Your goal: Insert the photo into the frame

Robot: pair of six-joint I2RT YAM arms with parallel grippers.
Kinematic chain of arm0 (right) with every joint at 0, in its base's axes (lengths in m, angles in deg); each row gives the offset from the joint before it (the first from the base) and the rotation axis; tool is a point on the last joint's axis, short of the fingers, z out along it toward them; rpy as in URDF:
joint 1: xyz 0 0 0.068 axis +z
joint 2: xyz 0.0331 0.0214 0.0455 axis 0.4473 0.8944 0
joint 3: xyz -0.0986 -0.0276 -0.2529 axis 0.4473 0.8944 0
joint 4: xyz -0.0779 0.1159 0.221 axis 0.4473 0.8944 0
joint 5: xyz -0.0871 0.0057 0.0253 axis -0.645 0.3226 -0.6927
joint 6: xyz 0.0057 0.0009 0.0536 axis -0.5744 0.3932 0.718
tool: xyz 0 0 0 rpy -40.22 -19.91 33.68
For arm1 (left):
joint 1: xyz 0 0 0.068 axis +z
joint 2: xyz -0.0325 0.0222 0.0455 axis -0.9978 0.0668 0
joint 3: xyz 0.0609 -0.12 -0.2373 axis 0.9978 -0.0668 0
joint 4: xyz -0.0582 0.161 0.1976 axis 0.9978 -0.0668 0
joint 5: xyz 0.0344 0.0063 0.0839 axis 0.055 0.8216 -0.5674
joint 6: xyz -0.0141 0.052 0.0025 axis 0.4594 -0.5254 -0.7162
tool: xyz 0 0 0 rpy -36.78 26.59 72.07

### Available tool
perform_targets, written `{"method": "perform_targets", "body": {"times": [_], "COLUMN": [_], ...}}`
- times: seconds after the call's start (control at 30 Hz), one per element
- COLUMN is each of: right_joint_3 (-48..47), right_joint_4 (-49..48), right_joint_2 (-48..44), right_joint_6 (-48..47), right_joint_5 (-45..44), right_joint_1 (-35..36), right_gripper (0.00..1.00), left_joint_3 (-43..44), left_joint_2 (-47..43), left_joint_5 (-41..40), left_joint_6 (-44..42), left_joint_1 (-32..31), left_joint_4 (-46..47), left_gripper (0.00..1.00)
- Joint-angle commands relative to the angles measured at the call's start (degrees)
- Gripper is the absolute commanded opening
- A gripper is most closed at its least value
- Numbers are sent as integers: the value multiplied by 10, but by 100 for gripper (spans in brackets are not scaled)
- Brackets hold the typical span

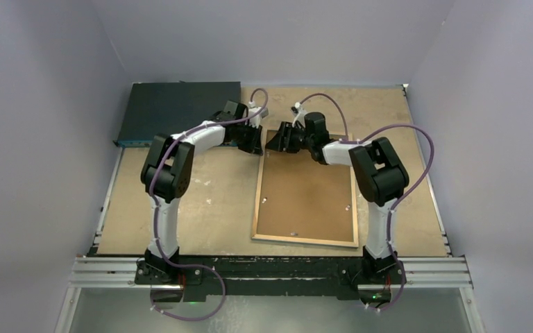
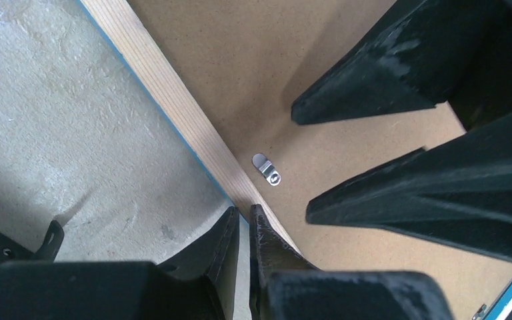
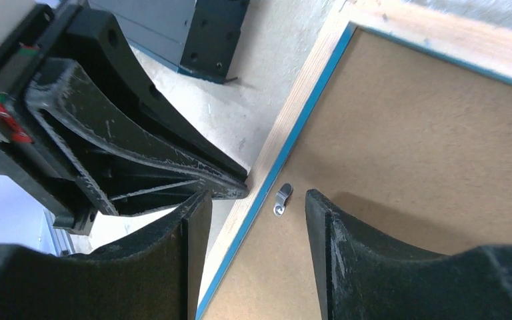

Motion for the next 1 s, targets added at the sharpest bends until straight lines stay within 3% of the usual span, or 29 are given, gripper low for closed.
{"method": "perform_targets", "body": {"times": [0.0, 0.33, 0.97], "right_joint_3": [-13, 8, 22], "right_joint_4": [-6, -25, -51], "right_joint_2": [5, 0, 34], "right_joint_6": [-7, 9, -5], "right_joint_5": [-9, 3, 38], "right_joint_1": [15, 16, 15], "right_gripper": [57, 58, 61], "left_joint_3": [-46, -56, -94], "left_joint_2": [0, -30, -7], "left_joint_5": [-28, -36, 15], "left_joint_6": [10, 23, 53], "left_joint_1": [1, 6, 16], "left_joint_4": [8, 25, 48], "left_gripper": [6, 21, 5]}}
